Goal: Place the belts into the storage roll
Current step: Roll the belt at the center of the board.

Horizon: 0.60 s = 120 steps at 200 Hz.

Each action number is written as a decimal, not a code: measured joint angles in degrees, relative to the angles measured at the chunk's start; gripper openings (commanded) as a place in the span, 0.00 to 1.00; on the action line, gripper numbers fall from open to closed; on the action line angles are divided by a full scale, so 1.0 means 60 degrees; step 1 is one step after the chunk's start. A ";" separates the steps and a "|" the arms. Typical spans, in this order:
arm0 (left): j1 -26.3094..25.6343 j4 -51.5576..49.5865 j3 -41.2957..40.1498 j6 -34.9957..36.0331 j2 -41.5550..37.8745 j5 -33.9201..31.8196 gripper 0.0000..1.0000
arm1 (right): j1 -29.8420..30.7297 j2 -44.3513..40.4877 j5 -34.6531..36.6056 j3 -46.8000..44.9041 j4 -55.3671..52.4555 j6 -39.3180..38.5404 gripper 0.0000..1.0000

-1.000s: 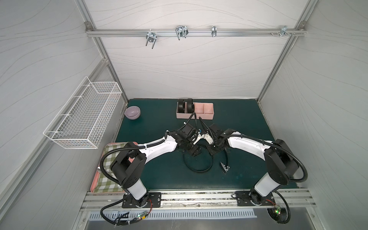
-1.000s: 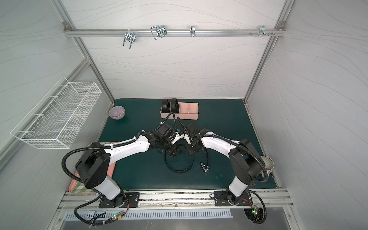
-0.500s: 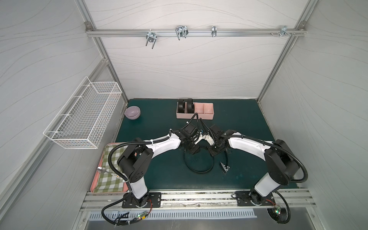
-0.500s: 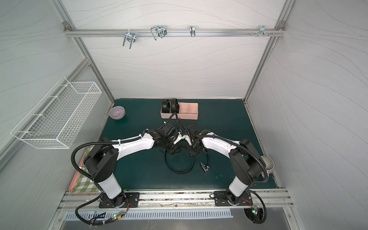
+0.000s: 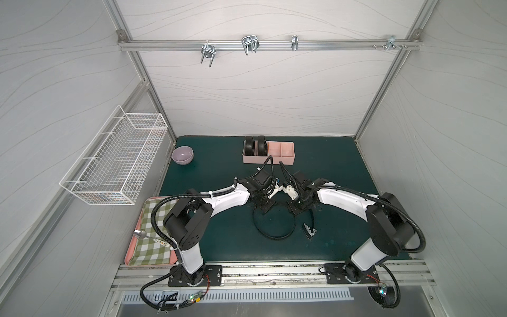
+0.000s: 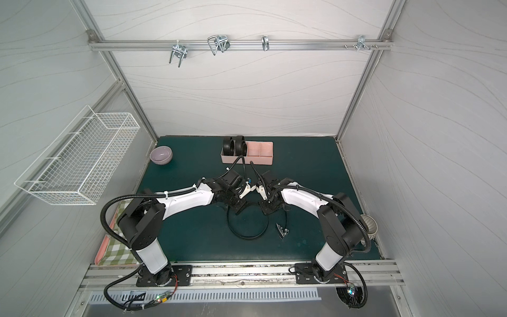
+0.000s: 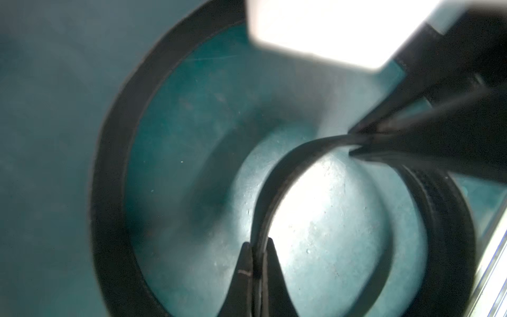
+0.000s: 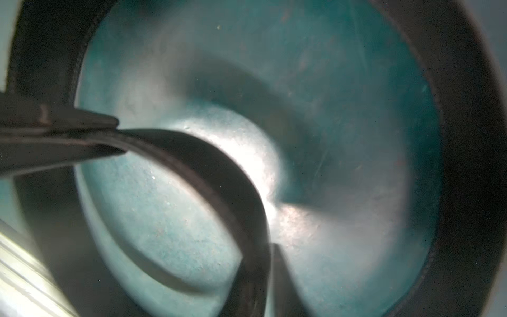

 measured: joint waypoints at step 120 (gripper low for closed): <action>-0.0113 0.0062 0.0073 -0.1468 0.0419 -0.1541 0.00 | -0.1807 0.0714 0.1075 0.0714 0.0044 0.0641 0.71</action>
